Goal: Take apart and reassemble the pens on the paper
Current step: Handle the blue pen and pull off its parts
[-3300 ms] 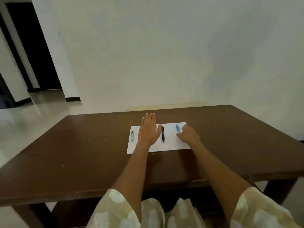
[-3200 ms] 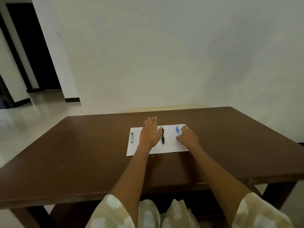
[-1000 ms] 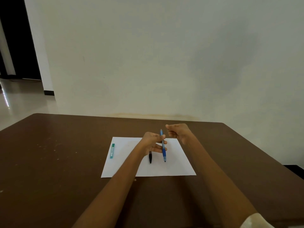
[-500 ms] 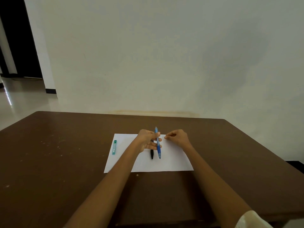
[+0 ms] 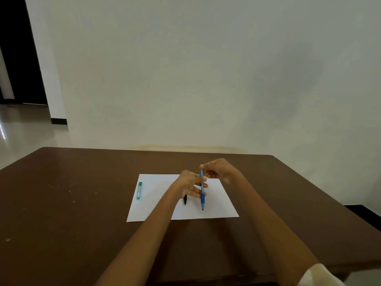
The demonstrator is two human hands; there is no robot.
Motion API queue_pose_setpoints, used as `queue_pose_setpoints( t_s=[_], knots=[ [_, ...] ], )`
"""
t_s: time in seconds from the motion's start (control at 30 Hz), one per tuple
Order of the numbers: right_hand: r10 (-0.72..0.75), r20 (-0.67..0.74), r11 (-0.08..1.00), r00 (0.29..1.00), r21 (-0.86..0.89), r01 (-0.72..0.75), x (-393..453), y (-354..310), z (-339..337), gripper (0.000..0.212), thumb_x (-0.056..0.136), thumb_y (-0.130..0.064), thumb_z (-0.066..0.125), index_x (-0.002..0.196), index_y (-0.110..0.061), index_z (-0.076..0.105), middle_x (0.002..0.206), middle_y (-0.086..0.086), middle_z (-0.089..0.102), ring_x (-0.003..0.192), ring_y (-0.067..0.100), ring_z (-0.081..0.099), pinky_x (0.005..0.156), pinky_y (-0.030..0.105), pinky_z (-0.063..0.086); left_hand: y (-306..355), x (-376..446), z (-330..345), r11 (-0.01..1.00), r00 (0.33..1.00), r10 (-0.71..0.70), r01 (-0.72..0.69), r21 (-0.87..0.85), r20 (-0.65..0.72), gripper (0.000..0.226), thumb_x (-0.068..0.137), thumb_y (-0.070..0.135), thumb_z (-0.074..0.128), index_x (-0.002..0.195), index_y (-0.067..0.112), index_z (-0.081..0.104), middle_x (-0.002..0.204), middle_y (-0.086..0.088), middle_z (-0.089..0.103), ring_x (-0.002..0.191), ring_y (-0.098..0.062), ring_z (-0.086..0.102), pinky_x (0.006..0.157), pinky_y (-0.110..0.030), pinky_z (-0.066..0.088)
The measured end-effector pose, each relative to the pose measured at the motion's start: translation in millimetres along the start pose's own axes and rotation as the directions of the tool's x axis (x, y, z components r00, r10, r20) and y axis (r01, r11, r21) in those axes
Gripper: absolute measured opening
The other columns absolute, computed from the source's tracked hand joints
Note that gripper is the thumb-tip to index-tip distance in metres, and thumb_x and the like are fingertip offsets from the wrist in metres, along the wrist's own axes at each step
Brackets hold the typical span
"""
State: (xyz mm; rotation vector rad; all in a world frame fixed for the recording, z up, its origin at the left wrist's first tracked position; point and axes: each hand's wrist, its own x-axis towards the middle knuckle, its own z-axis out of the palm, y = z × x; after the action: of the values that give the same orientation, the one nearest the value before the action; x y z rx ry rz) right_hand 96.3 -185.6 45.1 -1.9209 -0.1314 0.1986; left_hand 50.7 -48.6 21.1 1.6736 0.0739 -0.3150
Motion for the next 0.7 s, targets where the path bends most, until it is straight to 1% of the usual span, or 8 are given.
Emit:
queue_pose_setpoints(
  t_s=[0.1,0.17,0.33,0.5,0.53,0.6,0.63,0.7],
  knots=[
    [0.059,0.006,0.997,0.998,-0.048,-0.058,-6,-3,-3,0.029,0.088,-0.014,0.065,0.107,0.007,0.068,0.08,0.009,0.066,0.07,0.014,0.06,0.073,0.023,0.054,1,-4,5,1.0,1.0,-0.024,0.024,0.019,-0.004,0.028,0.089,0.019,0.06,0.109,-0.001,0.062,0.107,-0.017,0.067,0.087,-0.036,0.069,0.067,-0.036,0.056],
    [0.1,0.008,0.992,0.995,-0.081,-0.099,-9,-7,-4,0.029,0.088,-0.015,0.065,0.107,0.007,0.067,0.078,0.008,0.065,0.068,0.013,0.059,0.072,0.022,0.053,0,-6,8,0.999,0.999,-0.033,0.033,0.024,-0.009,0.028,0.089,0.019,0.06,0.109,0.0,0.062,0.11,-0.017,0.067,0.088,-0.036,0.069,0.067,-0.036,0.057],
    [0.157,-0.019,0.984,0.987,-0.083,-0.158,-12,-16,-2,0.03,0.091,-0.017,0.061,0.103,0.01,0.065,0.076,0.01,0.064,0.068,0.015,0.061,0.076,0.025,0.054,3,-6,12,1.0,1.0,-0.013,0.013,0.003,-0.014,0.029,0.089,0.019,0.06,0.111,0.0,0.061,0.109,-0.017,0.067,0.074,-0.03,0.068,0.057,-0.032,0.058],
    [0.12,-0.148,0.992,0.982,-0.006,-0.122,-3,-11,-10,0.022,0.092,-0.017,0.061,0.089,0.005,0.065,0.073,0.01,0.064,0.062,0.016,0.062,0.056,0.021,0.054,-2,-2,5,1.0,1.0,-0.006,0.007,0.017,-0.025,0.028,0.088,0.019,0.063,0.108,0.0,0.062,0.095,-0.012,0.068,0.067,-0.028,0.069,0.055,-0.032,0.058],
    [0.115,-0.197,0.991,0.974,-0.051,-0.127,1,-6,-13,0.023,0.091,-0.016,0.062,0.09,0.006,0.065,0.071,0.01,0.063,0.06,0.016,0.061,0.056,0.021,0.054,-4,-1,3,1.0,0.999,-0.002,0.002,0.008,-0.038,0.028,0.087,0.019,0.063,0.109,0.0,0.061,0.092,-0.011,0.067,0.063,-0.027,0.069,0.055,-0.032,0.058],
    [0.065,-0.292,0.954,0.954,-0.263,-0.146,10,9,-15,0.023,0.09,-0.017,0.064,0.089,0.006,0.068,0.067,0.009,0.063,0.057,0.015,0.061,0.062,0.024,0.056,-7,1,-1,1.0,0.998,-0.001,0.0,-0.016,-0.069,0.029,0.087,0.019,0.063,0.109,0.0,0.06,0.087,-0.01,0.067,0.059,-0.025,0.068,0.053,-0.031,0.058],
    [0.024,-0.315,0.915,0.949,-0.375,-0.148,14,16,-14,0.024,0.089,-0.019,0.065,0.088,0.004,0.069,0.069,0.009,0.064,0.059,0.016,0.061,0.068,0.027,0.056,-8,3,-3,1.0,0.997,-0.001,-0.001,-0.025,-0.078,0.029,0.087,0.018,0.063,0.109,0.0,0.06,0.085,-0.01,0.067,0.058,-0.025,0.068,0.052,-0.031,0.057],
    [-0.019,-0.314,0.848,0.949,-0.508,-0.151,22,28,-10,0.025,0.088,-0.021,0.067,0.092,0.003,0.071,0.081,0.012,0.068,0.072,0.02,0.067,0.08,0.032,0.058,-8,5,-8,0.999,0.996,0.011,-0.014,-0.037,-0.087,0.027,0.087,0.018,0.063,0.107,0.0,0.06,0.081,-0.009,0.067,0.053,-0.023,0.069,0.048,-0.03,0.057]
  ],
)
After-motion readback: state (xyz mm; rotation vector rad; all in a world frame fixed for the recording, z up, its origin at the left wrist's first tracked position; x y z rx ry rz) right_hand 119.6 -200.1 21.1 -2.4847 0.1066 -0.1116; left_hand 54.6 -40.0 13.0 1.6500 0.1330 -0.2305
